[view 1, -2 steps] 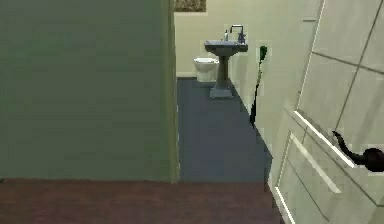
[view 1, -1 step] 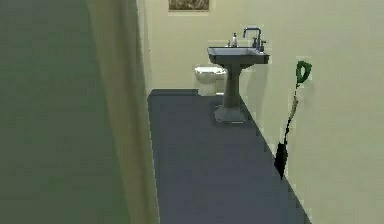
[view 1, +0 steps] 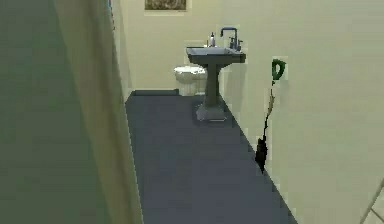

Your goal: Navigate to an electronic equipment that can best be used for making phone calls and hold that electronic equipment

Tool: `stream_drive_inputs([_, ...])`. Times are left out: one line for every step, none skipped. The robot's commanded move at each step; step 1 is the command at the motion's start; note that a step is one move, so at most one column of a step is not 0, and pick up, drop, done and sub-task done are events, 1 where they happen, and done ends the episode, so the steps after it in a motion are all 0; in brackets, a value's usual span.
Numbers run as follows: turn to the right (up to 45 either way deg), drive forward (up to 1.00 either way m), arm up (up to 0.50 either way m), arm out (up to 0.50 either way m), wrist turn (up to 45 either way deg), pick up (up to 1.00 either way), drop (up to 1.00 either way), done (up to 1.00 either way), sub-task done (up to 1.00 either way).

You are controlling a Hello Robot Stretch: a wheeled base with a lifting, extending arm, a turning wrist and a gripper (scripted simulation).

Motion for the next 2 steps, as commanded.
stream_drive_inputs([0.0,0.40,0.00,0.00,0.0,0.00,0.00,0.00,0.00])
stream_drive_inputs([-3.0,0.00,0.00,0.00,0.0,0.00,0.00,0.00,0.00])
